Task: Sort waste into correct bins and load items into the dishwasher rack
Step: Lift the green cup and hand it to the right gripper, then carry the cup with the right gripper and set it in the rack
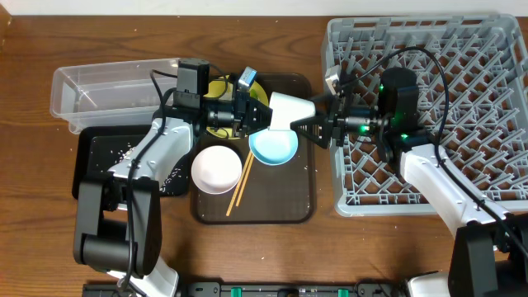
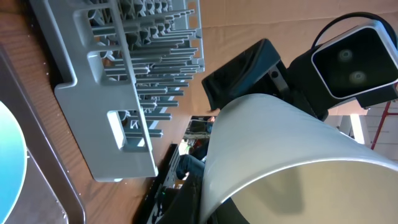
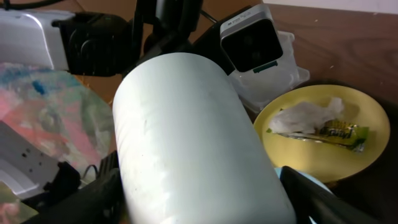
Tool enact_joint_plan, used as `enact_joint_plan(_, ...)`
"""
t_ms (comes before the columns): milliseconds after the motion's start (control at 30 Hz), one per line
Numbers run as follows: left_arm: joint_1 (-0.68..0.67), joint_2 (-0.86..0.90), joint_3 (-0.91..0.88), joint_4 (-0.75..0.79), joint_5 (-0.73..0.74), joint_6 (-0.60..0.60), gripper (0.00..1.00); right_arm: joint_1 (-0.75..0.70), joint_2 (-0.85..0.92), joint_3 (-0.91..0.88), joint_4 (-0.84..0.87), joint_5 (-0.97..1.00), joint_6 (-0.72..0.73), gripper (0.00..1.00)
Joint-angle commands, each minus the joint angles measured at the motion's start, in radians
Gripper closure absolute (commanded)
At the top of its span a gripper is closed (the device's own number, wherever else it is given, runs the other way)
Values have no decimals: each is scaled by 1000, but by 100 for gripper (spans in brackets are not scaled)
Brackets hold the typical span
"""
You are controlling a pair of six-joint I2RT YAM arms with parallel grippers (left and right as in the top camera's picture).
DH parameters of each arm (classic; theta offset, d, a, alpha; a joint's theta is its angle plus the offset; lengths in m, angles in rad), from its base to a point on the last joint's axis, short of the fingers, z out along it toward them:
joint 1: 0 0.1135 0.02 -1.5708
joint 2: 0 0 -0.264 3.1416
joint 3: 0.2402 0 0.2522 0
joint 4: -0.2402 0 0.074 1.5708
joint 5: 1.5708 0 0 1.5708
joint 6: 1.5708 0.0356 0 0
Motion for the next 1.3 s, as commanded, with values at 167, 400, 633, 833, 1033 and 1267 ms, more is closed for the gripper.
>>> enact_joint_plan(167, -2, -1, 8, 4, 21, 2, 94, 17, 6, 14, 3, -16, 11, 41)
enact_joint_plan(400, -1, -1, 8, 4, 20, 34, 83, 17, 6, 13, 3, -16, 11, 45)
enact_joint_plan(633, 23, -2, 7, -50, -98, 160, 61, 14, 6, 13, -11, 39, 11, 69)
enact_joint_plan(833, 84, -18, 8, -245, -298, 335, 57, -16, 1, 14, -18, 157, 53, 99)
enact_joint_plan(1033, 167, -124, 8, -440, -512, 490, 55, -59, -37, 35, -60, 259, 53, 99)
enact_joint_plan(1267, 258, -315, 8, -612, -723, 528, 55, -80, -62, 234, -413, 557, 14, 99)
